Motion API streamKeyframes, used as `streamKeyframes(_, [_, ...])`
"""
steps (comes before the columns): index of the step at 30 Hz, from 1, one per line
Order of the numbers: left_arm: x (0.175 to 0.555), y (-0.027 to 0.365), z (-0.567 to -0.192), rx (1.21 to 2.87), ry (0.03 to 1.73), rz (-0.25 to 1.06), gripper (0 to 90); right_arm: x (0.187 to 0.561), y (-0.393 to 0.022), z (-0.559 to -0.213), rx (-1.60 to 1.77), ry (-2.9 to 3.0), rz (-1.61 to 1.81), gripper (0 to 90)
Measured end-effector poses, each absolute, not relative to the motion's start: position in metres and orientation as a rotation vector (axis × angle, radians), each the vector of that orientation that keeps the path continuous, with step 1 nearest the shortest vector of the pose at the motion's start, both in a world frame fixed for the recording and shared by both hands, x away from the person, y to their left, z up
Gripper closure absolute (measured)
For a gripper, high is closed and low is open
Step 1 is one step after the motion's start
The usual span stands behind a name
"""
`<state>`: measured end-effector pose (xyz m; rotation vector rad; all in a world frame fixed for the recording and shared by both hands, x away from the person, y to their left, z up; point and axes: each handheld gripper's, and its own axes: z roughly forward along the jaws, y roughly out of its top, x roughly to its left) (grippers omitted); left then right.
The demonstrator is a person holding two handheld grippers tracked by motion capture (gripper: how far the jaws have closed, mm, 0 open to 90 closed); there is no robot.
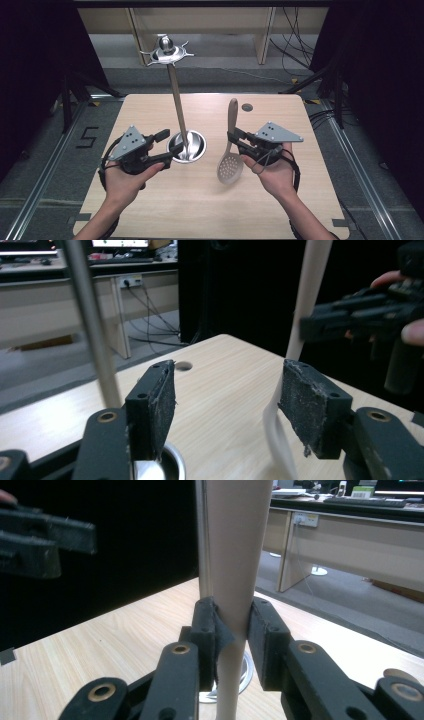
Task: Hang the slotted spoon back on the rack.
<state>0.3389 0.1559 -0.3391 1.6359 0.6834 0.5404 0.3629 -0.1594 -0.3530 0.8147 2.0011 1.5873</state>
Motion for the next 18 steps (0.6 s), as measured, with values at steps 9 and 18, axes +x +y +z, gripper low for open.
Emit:
streamKeyframes(9, [0.351,0.110,-0.317,1.658,0.588,0.487,43.3,0.362,-0.153,-0.355,0.836,2.021,1.608,75.0])
streamKeyframes(18, [0.368,0.075,-0.315,1.672,0.564,0.420,52.5,0.360,-0.149,-0.357,0.838,2.037,1.602,75.0])
